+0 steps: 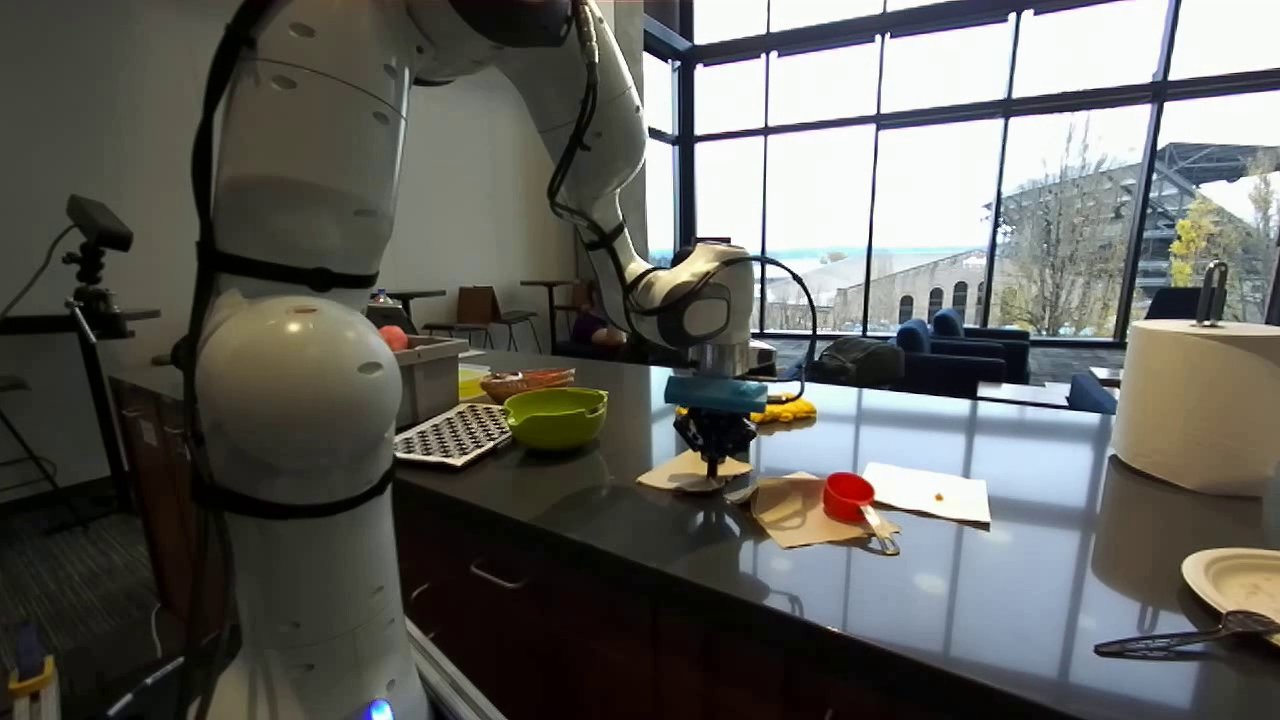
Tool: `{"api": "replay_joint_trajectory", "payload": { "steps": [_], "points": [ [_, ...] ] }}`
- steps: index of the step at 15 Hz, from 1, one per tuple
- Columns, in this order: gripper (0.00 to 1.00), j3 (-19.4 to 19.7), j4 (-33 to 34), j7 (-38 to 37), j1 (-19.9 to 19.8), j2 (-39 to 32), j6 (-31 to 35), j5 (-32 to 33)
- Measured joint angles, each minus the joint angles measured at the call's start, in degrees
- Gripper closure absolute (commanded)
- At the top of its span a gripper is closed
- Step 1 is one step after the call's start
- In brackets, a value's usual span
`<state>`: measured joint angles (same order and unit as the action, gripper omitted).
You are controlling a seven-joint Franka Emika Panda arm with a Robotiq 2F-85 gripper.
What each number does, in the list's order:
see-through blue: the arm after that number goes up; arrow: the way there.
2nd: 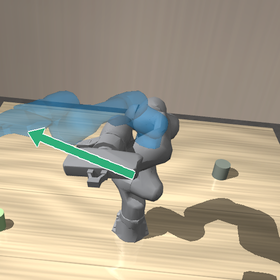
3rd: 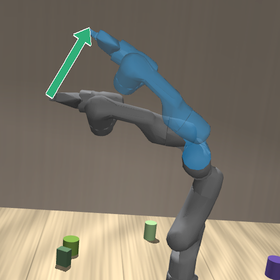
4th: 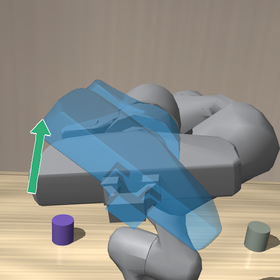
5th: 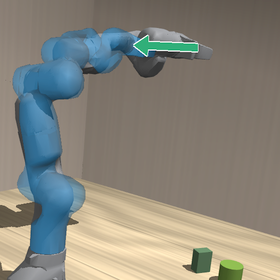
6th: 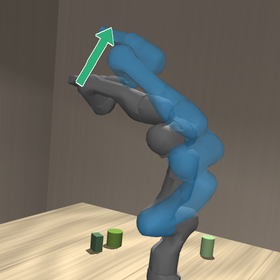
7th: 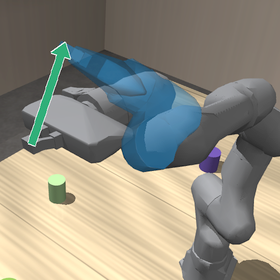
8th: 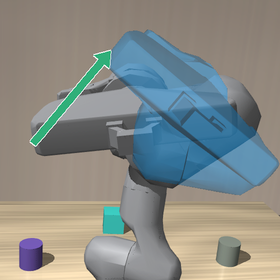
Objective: Use the left paper towel to clean the surface
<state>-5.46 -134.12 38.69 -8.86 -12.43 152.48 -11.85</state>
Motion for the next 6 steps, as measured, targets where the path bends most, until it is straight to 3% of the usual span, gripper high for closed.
{"api": "replay_joint_trajectory", "payload": {
  "steps": [2,3,6],
  "points": [
    [1.0,0.1,0.1,1.2,-1.2,0.0,-0.3,-2.3],
    [0.74,0.1,0.1,1.6,-1.5,0.1,-0.9,-3.3],
    [0.63,0.1,0.3,2.6,-1.7,0.7,-3.7,-4.9]
  ]
}}
